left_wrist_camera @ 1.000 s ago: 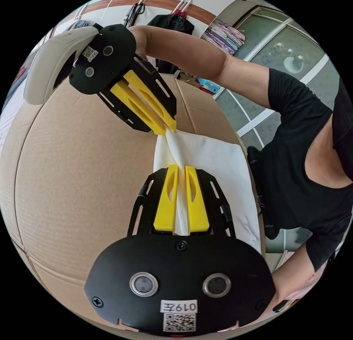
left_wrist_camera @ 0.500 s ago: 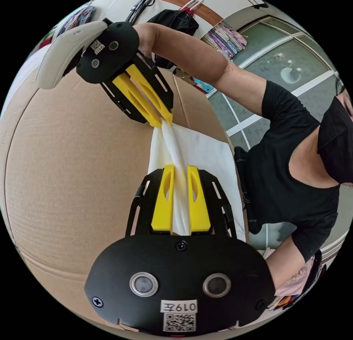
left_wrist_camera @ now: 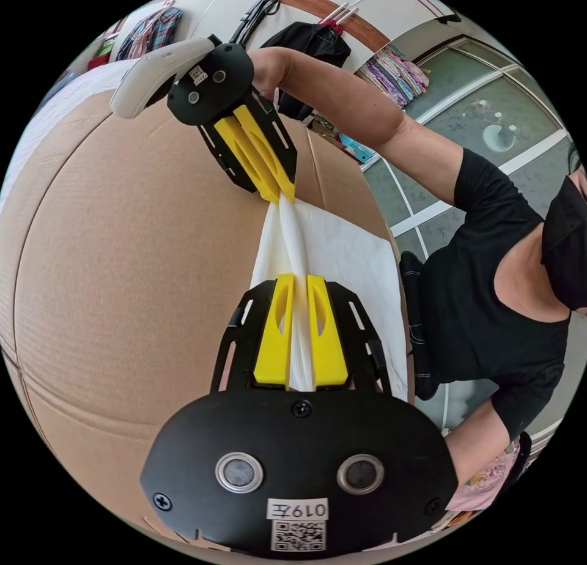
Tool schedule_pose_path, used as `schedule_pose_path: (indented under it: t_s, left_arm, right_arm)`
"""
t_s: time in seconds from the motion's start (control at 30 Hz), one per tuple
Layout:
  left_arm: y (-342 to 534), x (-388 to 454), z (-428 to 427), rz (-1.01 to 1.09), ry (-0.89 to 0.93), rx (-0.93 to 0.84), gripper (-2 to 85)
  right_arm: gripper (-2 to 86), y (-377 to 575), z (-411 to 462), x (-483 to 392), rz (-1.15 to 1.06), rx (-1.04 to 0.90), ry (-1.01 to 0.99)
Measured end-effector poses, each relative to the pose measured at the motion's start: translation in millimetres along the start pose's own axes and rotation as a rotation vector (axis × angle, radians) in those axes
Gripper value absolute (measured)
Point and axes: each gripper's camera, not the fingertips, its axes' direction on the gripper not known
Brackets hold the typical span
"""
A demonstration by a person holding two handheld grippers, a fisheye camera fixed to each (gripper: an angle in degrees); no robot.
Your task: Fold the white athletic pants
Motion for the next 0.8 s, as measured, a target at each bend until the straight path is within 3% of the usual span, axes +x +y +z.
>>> schedule_pose_path:
  t_s: [0.2, 0.4, 0.6, 0.8]
  left_arm:
    - [9.1, 29.3, 2.7, -0.056, 0.001, -0.052, 1.0]
    - [27.5, 73.6, -7.5, -0.075, 0.01, -0.007, 1.1]
    - [73.5, 136.1, -43.3, -0.201, -0.144, 0.107, 2.0]
    - [129.3, 264.5, -47.5, -0.225, -0.307, 0.177, 4.3]
  right_arm:
    - [3.0, 36.5, 17.9, -18.9, 0.067, -0.019, -0.053]
    - [5.4, 106.7, 31.4, -73.7, 0.078, 0.124, -0.032]
    - [7.9, 206.9, 47.3, -173.2, 0.128, 0.404, 0.197]
    - [6.5, 260.1, 123.7, -310.4, 0.183, 0.591, 0.456]
